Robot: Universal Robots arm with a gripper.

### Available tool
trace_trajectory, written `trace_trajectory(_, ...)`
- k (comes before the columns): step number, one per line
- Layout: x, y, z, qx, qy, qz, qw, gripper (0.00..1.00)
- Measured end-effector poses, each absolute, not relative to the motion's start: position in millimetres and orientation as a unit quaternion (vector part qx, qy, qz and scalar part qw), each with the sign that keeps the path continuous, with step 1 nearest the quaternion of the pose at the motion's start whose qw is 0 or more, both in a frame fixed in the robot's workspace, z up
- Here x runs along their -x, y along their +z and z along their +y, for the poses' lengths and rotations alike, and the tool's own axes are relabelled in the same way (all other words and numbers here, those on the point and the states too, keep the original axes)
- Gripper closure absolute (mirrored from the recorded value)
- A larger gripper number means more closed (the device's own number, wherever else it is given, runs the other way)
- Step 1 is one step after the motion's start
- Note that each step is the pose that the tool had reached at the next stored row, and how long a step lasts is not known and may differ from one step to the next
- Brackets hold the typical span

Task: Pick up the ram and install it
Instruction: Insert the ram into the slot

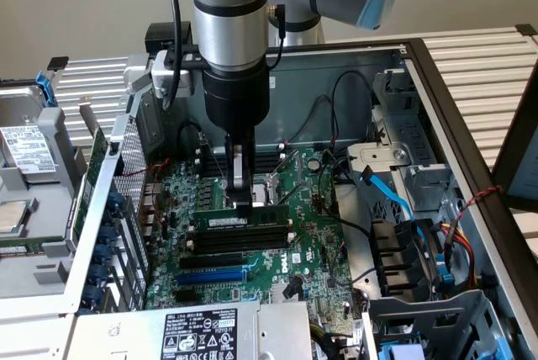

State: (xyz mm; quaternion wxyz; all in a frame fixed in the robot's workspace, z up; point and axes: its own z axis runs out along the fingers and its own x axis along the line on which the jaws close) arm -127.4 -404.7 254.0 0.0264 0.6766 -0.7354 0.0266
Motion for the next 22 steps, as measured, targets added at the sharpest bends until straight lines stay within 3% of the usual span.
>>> trace_trajectory(22,125.7,248.1,-404.9,-0.675,0.021,-0.737,0.033,0.88)
